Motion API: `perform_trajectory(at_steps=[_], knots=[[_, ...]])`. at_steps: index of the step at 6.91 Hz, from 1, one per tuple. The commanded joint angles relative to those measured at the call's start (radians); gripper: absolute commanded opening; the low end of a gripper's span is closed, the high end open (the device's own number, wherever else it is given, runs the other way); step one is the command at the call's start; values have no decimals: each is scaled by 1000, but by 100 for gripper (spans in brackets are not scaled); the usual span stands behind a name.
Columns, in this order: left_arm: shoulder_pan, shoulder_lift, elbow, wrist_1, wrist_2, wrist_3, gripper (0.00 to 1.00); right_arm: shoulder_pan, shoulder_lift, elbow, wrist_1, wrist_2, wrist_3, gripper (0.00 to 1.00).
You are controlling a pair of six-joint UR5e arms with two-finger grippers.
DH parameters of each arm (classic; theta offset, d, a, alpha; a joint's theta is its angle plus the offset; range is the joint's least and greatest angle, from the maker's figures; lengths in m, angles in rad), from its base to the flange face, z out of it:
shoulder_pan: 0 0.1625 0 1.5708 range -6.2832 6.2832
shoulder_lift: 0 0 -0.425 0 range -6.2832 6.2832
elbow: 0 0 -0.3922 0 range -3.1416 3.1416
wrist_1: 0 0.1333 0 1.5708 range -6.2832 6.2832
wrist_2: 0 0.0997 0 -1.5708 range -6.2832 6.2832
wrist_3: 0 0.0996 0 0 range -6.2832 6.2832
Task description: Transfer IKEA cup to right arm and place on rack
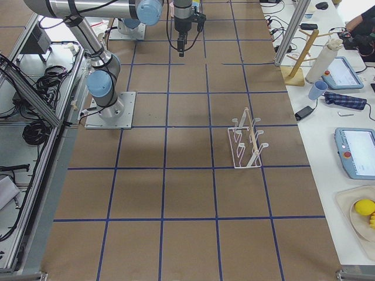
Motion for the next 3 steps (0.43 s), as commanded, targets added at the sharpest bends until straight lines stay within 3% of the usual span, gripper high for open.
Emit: perform_trajectory(at_steps=[1,3], knots=[[123,-129,-6,185,-7,298,100,0,-7,-11,-2,35,-4,100],[191,-221,-3,223,-8,377,100,0,-20,-12,-1,278,-4,100]])
